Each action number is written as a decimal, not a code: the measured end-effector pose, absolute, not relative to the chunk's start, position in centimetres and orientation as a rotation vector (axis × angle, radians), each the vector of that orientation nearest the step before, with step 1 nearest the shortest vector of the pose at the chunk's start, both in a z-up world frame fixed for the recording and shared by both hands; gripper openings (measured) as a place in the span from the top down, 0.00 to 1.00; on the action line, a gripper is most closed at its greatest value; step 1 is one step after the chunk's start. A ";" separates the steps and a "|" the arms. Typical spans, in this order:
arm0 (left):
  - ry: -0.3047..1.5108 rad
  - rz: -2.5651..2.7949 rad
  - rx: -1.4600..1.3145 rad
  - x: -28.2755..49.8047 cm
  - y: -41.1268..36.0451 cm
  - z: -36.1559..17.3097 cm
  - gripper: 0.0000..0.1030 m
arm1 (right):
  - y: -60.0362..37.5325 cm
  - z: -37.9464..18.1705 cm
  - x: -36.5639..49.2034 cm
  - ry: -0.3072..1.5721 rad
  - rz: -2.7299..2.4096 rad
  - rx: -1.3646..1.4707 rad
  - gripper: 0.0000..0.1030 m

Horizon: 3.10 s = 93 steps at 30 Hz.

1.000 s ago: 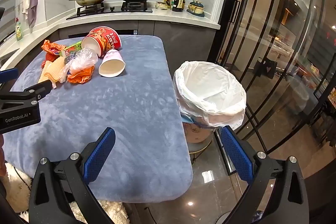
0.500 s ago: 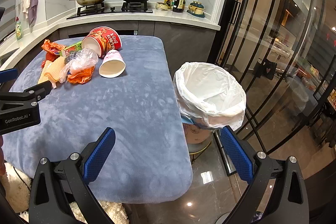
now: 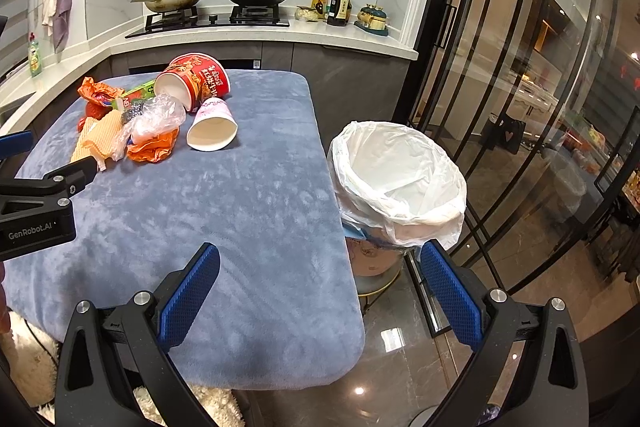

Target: Collect trash

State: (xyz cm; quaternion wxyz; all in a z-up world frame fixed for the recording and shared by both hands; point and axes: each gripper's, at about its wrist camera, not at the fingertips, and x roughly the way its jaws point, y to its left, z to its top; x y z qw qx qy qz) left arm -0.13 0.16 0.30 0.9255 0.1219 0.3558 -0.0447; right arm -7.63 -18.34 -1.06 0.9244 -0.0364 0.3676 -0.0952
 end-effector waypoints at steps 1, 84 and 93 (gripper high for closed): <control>0.730 -0.091 0.250 -0.1 0.2 0.3 0.07 | -18.4 -1.0 -7.6 0.754 -0.195 -0.076 0.07; 0.805 -0.036 0.153 3.6 5.0 -2.1 0.07 | -15.2 -1.5 -3.3 0.709 -0.171 -0.077 0.07; 0.858 0.061 0.069 8.2 10.8 -4.1 0.07 | -12.0 -2.5 2.2 0.692 -0.105 -0.079 0.07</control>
